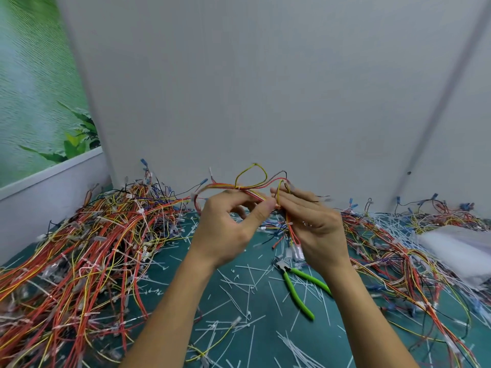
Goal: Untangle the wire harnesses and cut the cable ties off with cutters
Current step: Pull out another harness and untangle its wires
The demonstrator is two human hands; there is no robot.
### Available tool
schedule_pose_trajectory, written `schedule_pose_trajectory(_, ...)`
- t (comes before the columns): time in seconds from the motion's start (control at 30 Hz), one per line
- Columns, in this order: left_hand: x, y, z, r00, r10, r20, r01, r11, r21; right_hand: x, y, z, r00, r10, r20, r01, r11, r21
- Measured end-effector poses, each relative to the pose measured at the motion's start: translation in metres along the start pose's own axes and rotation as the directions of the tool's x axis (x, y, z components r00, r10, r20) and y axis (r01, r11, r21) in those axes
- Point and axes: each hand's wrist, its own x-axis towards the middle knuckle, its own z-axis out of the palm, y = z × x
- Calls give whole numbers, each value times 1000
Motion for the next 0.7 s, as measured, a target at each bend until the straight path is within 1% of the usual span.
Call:
schedule_pose_trajectory(0.07,-1,0,1,999,-29,-20,28,999,-32,0,1,-2,999,-34,-33,33,999,-25)
schedule_pose_trajectory(0.13,-2,0,3,995,-96,-22,92,985,-146,0,1,-3,996,-77,-33,73,993,-93)
schedule_pose_trajectory(0.17,-2,-1,4,991,-133,-13,126,964,-235,0,1,-3,995,-93,-26,88,987,-132)
schedule_pose_trajectory(0.2,-1,-1,5,985,-173,0,162,925,-343,1,2,-4,994,-105,-23,99,981,-166)
schedule_pose_trajectory(0.27,1,-3,7,962,-274,15,235,795,-559,1,3,-6,992,-121,-34,111,969,-219)
schedule_pose_trajectory(0.3,3,-3,7,942,-335,12,268,731,-627,1,5,-7,990,-131,-46,116,965,-236)
schedule_pose_trajectory(0.33,5,-4,6,923,-385,2,289,689,-665,1,6,-9,988,-142,-59,123,961,-249)
schedule_pose_trajectory(0.37,5,-6,6,913,-407,-3,298,675,-675,1,7,-10,986,-150,-70,126,956,-265)
schedule_pose_trajectory(0.4,5,-8,6,918,-398,-5,295,689,-663,0,8,-11,986,-149,-72,123,951,-285)
schedule_pose_trajectory(0.47,4,-11,8,946,-322,-32,247,783,-571,0,8,-12,992,-120,-31,103,939,-328)
schedule_pose_trajectory(0.53,4,-13,8,969,-234,-80,179,888,-423,0,8,-10,997,-42,60,60,944,-325)
schedule_pose_trajectory(0.57,4,-13,9,977,-194,-90,151,923,-353,-1,8,-9,994,14,110,19,957,-288)
schedule_pose_trajectory(0.63,3,-12,10,988,-134,-77,114,968,-222,-1,7,-9,963,164,213,-132,979,-154)
schedule_pose_trajectory(0.7,1,-10,9,995,-83,-49,80,995,-67,2,3,-14,879,319,354,-324,945,-45)
